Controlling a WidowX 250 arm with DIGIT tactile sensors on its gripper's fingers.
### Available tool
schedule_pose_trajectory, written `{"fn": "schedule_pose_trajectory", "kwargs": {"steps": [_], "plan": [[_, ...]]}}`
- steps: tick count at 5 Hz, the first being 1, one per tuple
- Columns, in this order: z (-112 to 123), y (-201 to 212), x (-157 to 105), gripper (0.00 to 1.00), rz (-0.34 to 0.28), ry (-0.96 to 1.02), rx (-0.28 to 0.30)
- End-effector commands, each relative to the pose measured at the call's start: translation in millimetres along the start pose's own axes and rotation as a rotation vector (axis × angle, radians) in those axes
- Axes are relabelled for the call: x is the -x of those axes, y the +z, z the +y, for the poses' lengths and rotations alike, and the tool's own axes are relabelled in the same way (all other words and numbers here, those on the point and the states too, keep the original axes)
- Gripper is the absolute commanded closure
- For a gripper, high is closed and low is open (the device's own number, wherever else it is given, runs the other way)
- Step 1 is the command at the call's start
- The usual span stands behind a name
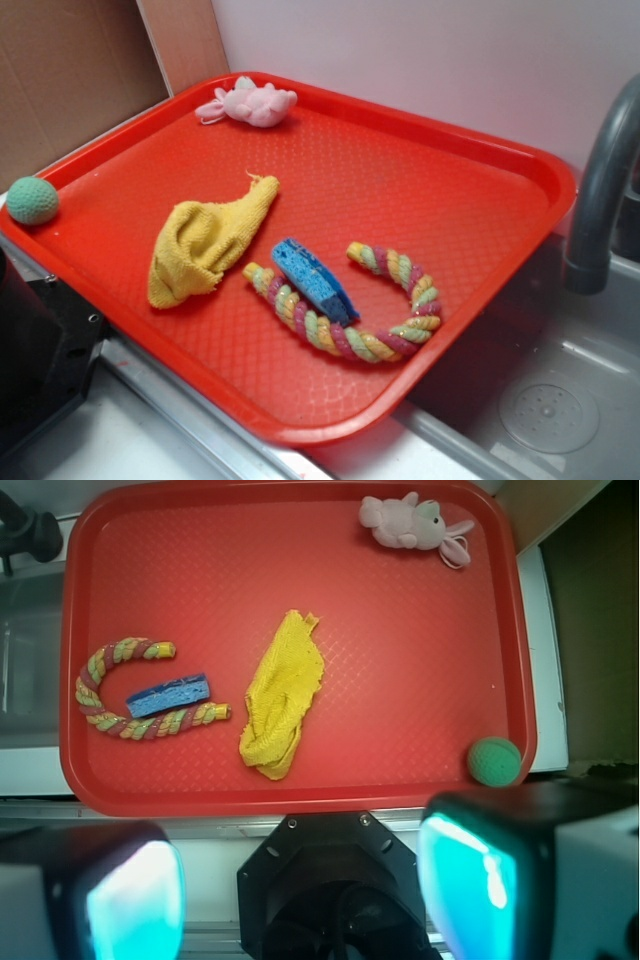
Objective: Grab the pink bunny.
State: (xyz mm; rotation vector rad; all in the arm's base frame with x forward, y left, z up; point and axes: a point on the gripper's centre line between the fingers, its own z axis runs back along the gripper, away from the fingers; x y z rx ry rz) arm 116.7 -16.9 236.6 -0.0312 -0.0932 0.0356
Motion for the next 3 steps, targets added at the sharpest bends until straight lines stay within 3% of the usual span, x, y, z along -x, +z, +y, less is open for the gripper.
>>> {"fn": "schedule_pose_trajectory", "kwargs": {"steps": [1,2,3], "plan": [[0.0,0.0,0.0,0.00,0.000,0.000,0.000],[43.3,-42.1,-21.3,0.00,0.055,0.066,-0.040],[74.7,-61.3,-42.3,0.00,-0.010,0.242,-0.095]]}}
